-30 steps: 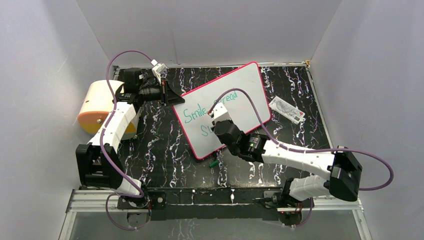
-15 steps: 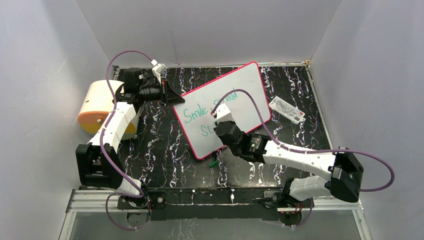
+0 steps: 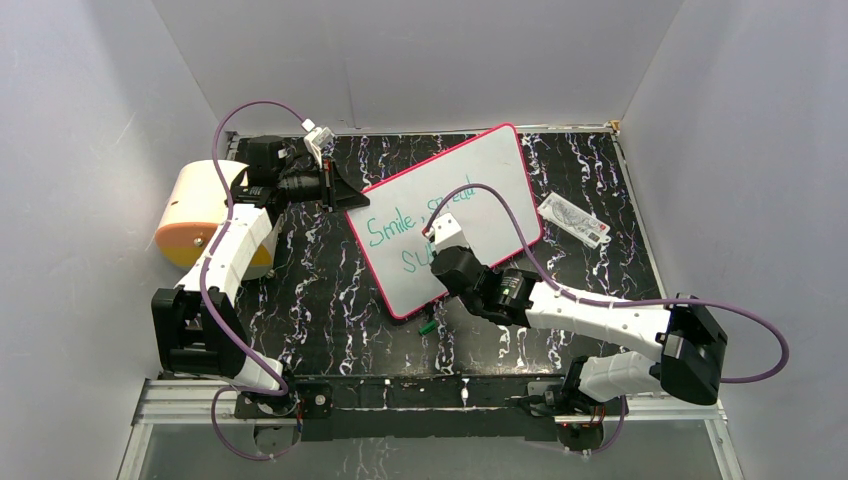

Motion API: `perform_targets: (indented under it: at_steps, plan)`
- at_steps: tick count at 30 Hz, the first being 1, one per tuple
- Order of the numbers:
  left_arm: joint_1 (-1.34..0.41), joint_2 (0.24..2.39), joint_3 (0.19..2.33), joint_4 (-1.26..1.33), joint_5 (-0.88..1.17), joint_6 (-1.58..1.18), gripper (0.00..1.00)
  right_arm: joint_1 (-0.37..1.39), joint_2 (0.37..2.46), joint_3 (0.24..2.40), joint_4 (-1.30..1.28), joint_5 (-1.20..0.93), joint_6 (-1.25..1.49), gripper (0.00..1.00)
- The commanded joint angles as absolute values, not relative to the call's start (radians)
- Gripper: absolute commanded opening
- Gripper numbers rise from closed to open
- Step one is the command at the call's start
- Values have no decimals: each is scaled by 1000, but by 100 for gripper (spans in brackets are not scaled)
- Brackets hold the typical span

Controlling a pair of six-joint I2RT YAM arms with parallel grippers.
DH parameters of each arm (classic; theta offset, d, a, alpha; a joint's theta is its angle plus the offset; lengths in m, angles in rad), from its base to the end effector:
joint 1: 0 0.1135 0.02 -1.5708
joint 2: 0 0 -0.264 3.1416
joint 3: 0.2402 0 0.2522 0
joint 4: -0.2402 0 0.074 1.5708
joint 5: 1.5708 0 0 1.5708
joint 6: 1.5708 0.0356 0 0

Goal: Write a sentence on the whiteboard

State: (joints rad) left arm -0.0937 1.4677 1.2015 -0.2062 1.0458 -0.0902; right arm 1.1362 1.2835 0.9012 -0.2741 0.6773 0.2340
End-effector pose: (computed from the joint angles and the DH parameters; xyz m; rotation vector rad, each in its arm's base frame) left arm 0.3224 -0.0612 0.3278 0.6593 1.8586 -1.1720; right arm 0.1362 0.2404 0.2689 -0.5704 1.9871 0.0785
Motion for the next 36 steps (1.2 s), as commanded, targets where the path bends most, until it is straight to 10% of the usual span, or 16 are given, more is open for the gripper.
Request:
perform_targets:
  at_steps: [1,36]
  plan:
    - [-110,1475,1168,-266,992,-58,0,1131,1276,897,-263,664,253,0]
    - [-110,1475,1168,-269,988,-57,0,1085,1169,835,-94,706,188,0]
